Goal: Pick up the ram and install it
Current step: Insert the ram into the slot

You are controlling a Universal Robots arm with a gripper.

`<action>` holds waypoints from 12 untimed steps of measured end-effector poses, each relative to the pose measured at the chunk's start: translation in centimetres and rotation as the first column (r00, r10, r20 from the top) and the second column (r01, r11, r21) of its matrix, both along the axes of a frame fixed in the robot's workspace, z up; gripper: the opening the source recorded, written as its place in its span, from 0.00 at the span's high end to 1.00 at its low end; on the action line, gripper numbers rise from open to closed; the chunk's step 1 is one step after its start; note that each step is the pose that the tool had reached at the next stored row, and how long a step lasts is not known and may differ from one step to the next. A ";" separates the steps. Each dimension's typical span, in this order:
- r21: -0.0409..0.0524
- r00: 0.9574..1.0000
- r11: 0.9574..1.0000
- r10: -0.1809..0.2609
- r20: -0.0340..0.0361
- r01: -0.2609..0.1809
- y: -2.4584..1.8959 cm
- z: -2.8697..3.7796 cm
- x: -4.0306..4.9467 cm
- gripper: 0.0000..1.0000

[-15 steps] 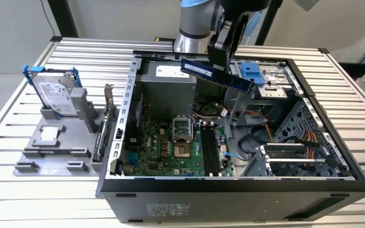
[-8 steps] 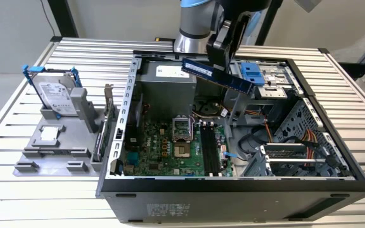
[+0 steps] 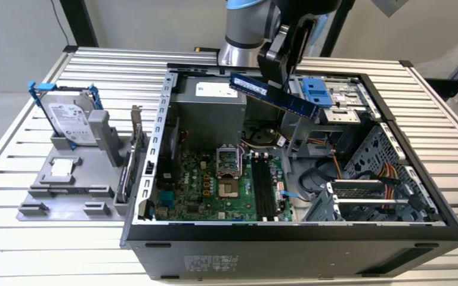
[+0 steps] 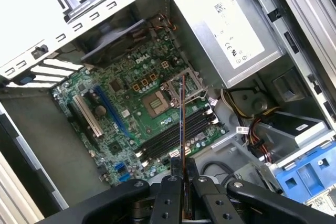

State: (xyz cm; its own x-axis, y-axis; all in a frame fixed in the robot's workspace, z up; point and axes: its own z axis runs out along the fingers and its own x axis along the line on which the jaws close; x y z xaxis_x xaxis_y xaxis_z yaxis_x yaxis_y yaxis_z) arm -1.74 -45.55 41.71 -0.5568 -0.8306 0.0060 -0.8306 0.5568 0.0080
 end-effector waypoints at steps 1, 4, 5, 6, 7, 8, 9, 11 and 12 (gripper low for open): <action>0.000 1.000 1.000 -0.005 0.000 0.005 0.00 0.00 0.01 1.00; 0.000 1.000 1.000 -0.021 0.000 0.021 0.00 0.00 0.02 1.00; 0.000 1.000 1.000 -0.027 0.000 0.027 0.00 0.00 0.03 1.00; 0.000 0.999 0.999 -0.032 0.000 0.032 0.00 0.00 0.03 1.00; 0.000 0.999 0.999 -0.037 0.000 0.037 0.01 0.00 0.04 1.00; -0.001 0.999 0.999 -0.043 0.000 0.043 0.01 0.00 0.04 1.00; -0.001 0.999 0.999 -0.049 0.000 0.049 0.01 0.00 0.04 1.00; -0.001 0.998 0.998 -0.060 0.000 0.060 0.01 0.00 0.06 1.00; -0.001 0.998 0.998 -0.065 0.000 0.065 0.01 0.00 0.06 1.00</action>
